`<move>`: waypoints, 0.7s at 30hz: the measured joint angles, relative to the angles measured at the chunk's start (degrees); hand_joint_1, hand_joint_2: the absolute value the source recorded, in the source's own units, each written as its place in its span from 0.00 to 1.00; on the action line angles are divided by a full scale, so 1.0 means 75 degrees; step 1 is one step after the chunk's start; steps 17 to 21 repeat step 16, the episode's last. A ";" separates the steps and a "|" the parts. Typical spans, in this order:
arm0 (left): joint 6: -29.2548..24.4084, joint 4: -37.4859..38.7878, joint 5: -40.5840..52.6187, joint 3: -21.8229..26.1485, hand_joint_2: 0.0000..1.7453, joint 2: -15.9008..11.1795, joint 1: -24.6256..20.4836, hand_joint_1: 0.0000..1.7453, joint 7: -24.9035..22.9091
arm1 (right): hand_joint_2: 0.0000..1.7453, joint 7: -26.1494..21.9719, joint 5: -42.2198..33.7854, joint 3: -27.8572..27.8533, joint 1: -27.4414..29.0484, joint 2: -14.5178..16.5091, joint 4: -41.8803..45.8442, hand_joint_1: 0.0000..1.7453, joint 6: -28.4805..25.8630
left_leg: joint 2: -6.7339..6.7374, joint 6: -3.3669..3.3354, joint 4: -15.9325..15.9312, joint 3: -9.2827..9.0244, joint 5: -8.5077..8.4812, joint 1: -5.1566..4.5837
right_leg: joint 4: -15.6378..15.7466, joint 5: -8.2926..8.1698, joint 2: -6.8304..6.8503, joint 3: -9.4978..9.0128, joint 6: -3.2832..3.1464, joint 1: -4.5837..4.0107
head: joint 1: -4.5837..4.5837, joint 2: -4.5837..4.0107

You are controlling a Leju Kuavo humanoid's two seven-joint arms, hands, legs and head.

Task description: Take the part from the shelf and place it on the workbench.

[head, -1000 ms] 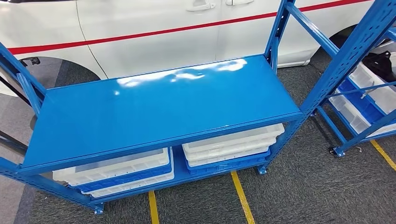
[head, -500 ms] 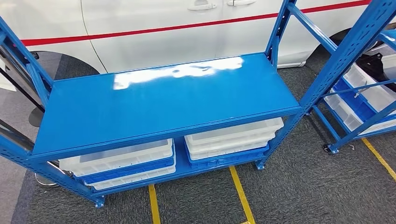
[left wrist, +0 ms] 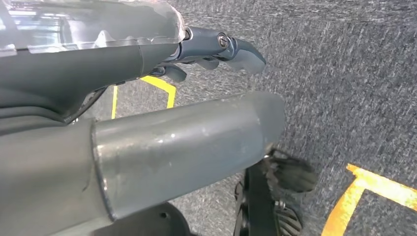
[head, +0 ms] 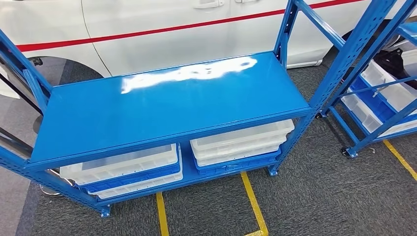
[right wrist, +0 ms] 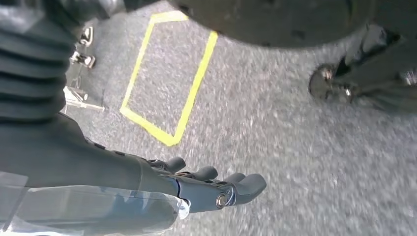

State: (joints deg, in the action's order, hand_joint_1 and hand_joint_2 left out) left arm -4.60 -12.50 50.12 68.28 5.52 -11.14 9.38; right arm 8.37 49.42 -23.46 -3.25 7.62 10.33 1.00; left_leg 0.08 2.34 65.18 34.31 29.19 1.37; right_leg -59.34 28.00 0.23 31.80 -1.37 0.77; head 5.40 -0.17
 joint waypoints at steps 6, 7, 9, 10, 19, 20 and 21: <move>-0.0149 0.0005 -0.0081 0.0015 1.00 0.0045 0.0007 0.00 -0.0033 | 0.00 0.0115 0.0035 -0.0081 -0.0028 -0.0042 0.0010 0.00 -0.0163 | -0.0066 -0.0173 -0.0772 -0.0325 -0.0165 0.0012 | -0.0127 0.0021 -0.0041 0.0121 0.0124 -0.0086 | 0.0005 0.0000; -0.0166 0.0005 -0.0087 0.0020 1.00 0.0045 0.0007 0.00 -0.0038 | 0.00 0.0123 0.0035 -0.0111 -0.0025 -0.0042 0.0010 0.00 -0.0160 | -0.0067 -0.0186 -0.0772 -0.0321 -0.0164 -0.0005 | -0.0117 0.0012 -0.0041 0.0122 0.0138 -0.0071 | 0.0004 0.0001; -0.0181 0.0005 -0.0116 0.0029 1.00 0.0044 -0.0001 0.00 -0.0044 | 0.00 0.0128 0.0033 -0.0167 -0.0023 -0.0043 0.0010 0.00 -0.0149 | -0.0067 -0.0213 -0.0771 -0.0318 -0.0163 -0.0027 | -0.0100 -0.0003 -0.0041 0.0120 0.0169 -0.0053 | 0.0004 0.0001; -0.0181 0.0005 -0.0130 0.0036 1.00 0.0044 -0.0007 0.00 -0.0045 | 0.00 0.0141 0.0033 -0.0187 -0.0024 -0.0042 0.0010 0.00 -0.0146 | -0.0066 -0.0227 -0.0771 -0.0317 -0.0161 -0.0034 | -0.0093 -0.0009 -0.0043 0.0120 0.0180 -0.0047 | 0.0004 0.0002; -0.0111 0.0005 -0.0161 0.0084 1.00 0.0038 -0.0014 0.00 -0.0063 | 1.00 0.0258 0.0064 -0.0216 -0.0024 -0.0041 0.0010 0.00 -0.0135 | -0.0065 -0.0261 -0.0770 -0.0312 -0.0171 -0.0075 | -0.0084 -0.0026 -0.0042 0.0124 0.0218 -0.0026 | 0.0003 0.0001; -0.0111 0.0005 -0.0161 0.0084 1.00 0.0038 -0.0014 0.00 -0.0063 | 1.00 0.0258 0.0064 -0.0216 -0.0024 -0.0041 0.0010 0.00 -0.0135 | -0.0065 -0.0261 -0.0770 -0.0312 -0.0171 -0.0075 | -0.0084 -0.0026 -0.0042 0.0124 0.0218 -0.0026 | 0.0003 0.0001; -0.0111 0.0005 -0.0161 0.0084 1.00 0.0038 -0.0014 0.00 -0.0063 | 1.00 0.0258 0.0064 -0.0216 -0.0024 -0.0041 0.0010 0.00 -0.0135 | -0.0065 -0.0261 -0.0770 -0.0312 -0.0171 -0.0075 | -0.0084 -0.0026 -0.0042 0.0124 0.0218 -0.0026 | 0.0003 0.0001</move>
